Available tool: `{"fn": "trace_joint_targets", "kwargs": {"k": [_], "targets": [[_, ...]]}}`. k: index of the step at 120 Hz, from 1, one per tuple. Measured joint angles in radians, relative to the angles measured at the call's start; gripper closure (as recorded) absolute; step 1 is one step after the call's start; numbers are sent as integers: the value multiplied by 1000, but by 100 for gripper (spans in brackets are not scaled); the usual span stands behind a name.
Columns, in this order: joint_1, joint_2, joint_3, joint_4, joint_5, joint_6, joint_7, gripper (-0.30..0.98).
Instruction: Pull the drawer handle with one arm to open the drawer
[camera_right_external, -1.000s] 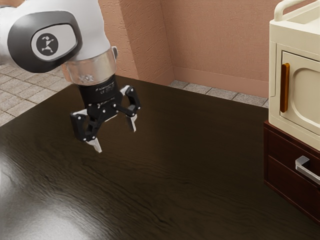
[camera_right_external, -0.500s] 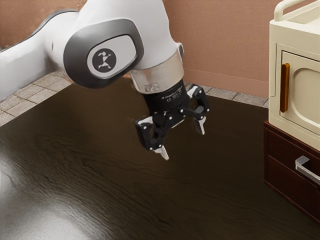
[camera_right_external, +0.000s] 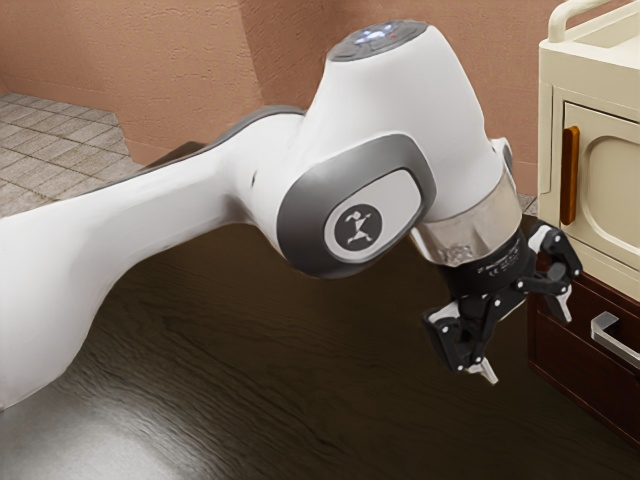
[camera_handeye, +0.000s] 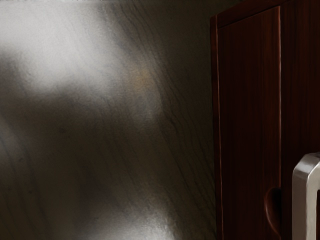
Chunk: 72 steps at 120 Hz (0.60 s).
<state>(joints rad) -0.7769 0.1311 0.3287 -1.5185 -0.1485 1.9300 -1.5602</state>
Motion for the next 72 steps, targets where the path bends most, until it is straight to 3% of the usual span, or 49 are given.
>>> {"fn": "trace_joint_targets", "kwargs": {"k": [33, 72], "targets": [[-41, 55, 0, 25, -14, 65, -3, 0], [-9, 108, -39, 50, -25, 109, 8, 0]]}}
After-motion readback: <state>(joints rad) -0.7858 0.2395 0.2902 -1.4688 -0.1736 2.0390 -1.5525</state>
